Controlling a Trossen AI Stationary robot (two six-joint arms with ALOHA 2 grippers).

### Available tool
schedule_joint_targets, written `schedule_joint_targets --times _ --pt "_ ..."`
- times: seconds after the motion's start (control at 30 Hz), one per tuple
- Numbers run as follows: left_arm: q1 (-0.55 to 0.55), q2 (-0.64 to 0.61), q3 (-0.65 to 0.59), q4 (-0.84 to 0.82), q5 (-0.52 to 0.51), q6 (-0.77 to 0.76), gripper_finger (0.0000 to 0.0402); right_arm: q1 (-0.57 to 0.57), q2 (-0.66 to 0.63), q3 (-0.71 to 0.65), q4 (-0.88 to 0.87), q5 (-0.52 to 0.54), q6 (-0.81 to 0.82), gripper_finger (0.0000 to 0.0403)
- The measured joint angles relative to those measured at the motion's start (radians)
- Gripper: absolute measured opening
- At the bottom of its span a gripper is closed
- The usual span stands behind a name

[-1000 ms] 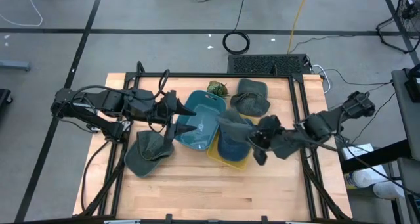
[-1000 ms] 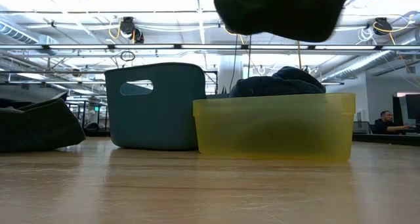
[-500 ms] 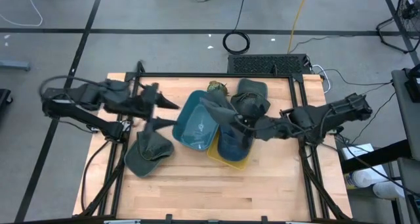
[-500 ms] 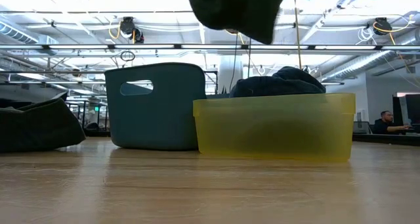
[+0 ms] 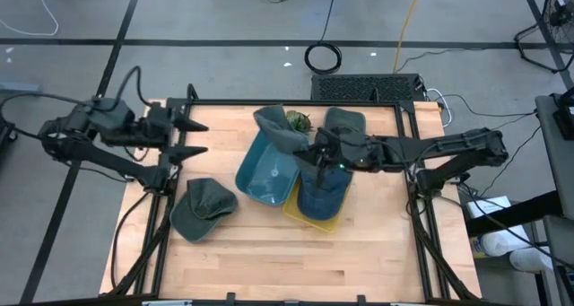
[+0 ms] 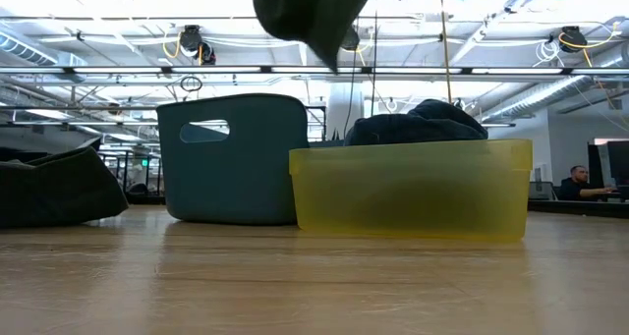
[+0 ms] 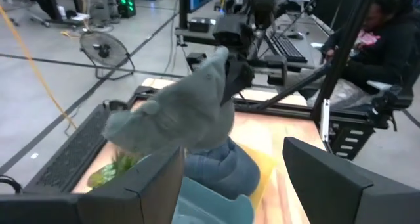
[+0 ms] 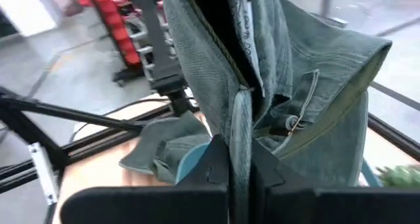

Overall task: Pick & Place hat
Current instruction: Put the bottom black cap into the blue bin

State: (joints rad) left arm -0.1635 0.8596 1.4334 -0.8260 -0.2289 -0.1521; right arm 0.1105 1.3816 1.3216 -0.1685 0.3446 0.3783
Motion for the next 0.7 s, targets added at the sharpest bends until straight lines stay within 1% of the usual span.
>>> schedule_joint_targets --times 0.17,0.33,0.47,0.6,0.7 --pt "0.0 -0.041 0.0 -0.051 -0.002 0.0 0.0269 -0.05 0.0 -0.08 0.173 -0.096 -0.034 0.0" --pt "0.0 -0.076 0.0 -0.12 0.0 0.0 0.0269 -0.075 0.001 -0.174 0.456 -0.194 -0.034 0.0" --pt "0.0 -0.096 0.0 -0.135 0.0 0.006 0.0269 -0.077 0.0 -0.231 0.647 -0.242 -0.032 0.0" --pt "0.0 -0.096 0.0 -0.136 0.0 0.028 0.0269 -0.077 0.001 -0.247 0.728 -0.324 -0.032 0.0" --pt "0.0 -0.095 0.0 -0.136 0.0 0.028 0.0269 -0.077 0.0 -0.247 0.758 -0.414 -0.032 0.0"
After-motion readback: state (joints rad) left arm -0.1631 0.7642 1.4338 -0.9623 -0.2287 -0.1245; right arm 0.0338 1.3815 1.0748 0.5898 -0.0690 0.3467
